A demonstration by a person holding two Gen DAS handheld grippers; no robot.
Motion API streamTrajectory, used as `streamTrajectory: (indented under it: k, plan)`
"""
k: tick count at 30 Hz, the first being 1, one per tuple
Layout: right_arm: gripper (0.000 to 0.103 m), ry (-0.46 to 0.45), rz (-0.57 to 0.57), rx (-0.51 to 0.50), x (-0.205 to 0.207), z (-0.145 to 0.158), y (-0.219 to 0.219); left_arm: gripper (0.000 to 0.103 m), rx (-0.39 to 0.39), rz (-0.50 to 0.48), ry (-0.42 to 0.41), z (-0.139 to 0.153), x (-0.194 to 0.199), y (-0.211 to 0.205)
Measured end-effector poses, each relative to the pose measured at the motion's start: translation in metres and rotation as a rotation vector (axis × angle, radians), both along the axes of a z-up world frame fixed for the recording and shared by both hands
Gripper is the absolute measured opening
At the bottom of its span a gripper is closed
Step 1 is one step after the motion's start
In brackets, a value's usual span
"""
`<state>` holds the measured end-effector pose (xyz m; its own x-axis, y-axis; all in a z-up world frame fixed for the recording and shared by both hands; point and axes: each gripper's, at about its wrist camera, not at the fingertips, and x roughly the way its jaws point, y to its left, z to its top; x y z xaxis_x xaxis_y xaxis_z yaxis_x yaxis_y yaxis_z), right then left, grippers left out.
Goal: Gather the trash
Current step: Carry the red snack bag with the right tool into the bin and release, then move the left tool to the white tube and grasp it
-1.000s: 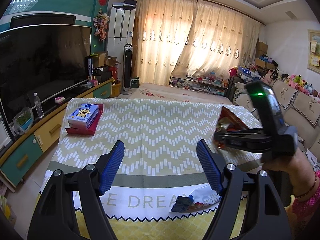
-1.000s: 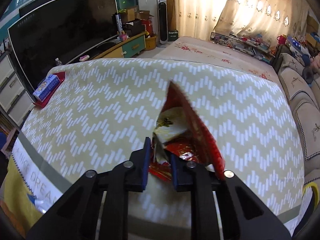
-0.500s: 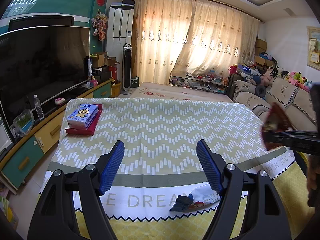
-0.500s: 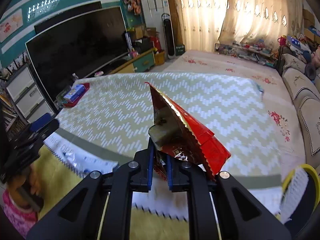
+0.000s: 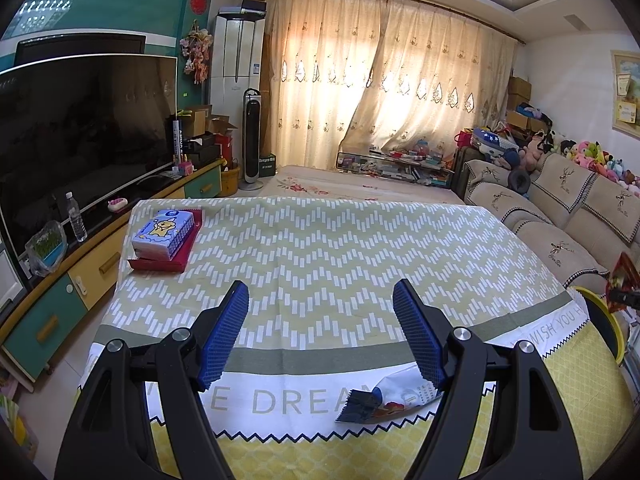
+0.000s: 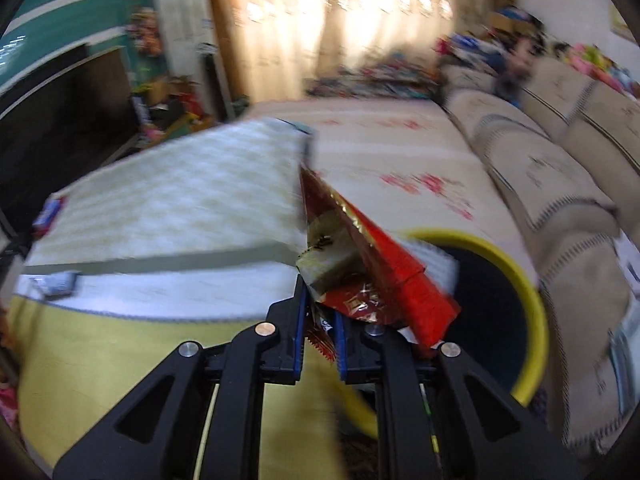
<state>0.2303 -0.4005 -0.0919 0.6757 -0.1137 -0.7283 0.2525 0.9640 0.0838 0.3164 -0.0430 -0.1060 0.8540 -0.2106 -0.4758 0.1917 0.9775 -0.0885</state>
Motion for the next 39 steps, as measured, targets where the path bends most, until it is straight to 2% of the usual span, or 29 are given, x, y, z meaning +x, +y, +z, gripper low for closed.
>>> streamTrajectory:
  k: [2, 6, 8, 11, 15, 19, 23, 25, 29, 33, 36, 39]
  plan:
    - [0.017, 0.031, -0.044, -0.012, -0.002, -0.009, -0.018, 0.074, 0.000, 0.000, 0.002, 0.000, 0.000, 0.000]
    - [0.021, 0.102, -0.101, -0.059, -0.003, -0.028, -0.043, 0.074, -0.004, 0.000, 0.006, 0.000, 0.000, -0.001]
    - [0.034, 0.128, -0.109, -0.076, -0.002, -0.032, -0.048, 0.074, -0.008, 0.001, 0.009, 0.001, 0.001, 0.000]
    - [0.045, 0.143, -0.121, -0.115, -0.003, -0.034, -0.049, 0.074, -0.007, -0.001, 0.007, 0.001, 0.001, -0.001]
    - [0.053, 0.119, -0.134, -0.137, -0.010, -0.026, -0.046, 0.074, -0.003, -0.011, 0.008, 0.000, 0.002, -0.001]
    - [0.058, 0.066, -0.163, -0.180, -0.018, -0.009, -0.039, 0.074, -0.001, -0.019, 0.010, -0.001, 0.003, -0.002]
    - [0.066, -0.063, -0.157, -0.109, -0.035, 0.012, -0.024, 0.074, -0.006, -0.028, 0.018, -0.002, 0.004, -0.002]
    - [0.071, -0.154, -0.128, -0.076, -0.047, 0.020, -0.005, 0.074, -0.016, -0.041, 0.029, -0.003, 0.005, -0.003]
    - [0.073, -0.279, -0.042, -0.020, -0.060, 0.026, 0.034, 0.074, -0.019, -0.070, 0.068, -0.004, 0.009, -0.003]
    - [0.074, -0.314, 0.026, -0.023, -0.058, 0.023, 0.062, 0.074, -0.004, -0.169, 0.116, -0.003, 0.011, -0.011]
    - [0.074, -0.302, 0.059, 0.023, -0.051, 0.019, 0.069, 0.074, 0.029, -0.264, 0.183, -0.011, 0.015, -0.021]
    - [0.074, -0.296, 0.060, 0.065, -0.047, 0.016, 0.069, 0.074, 0.025, -0.358, 0.257, -0.023, 0.016, -0.028]
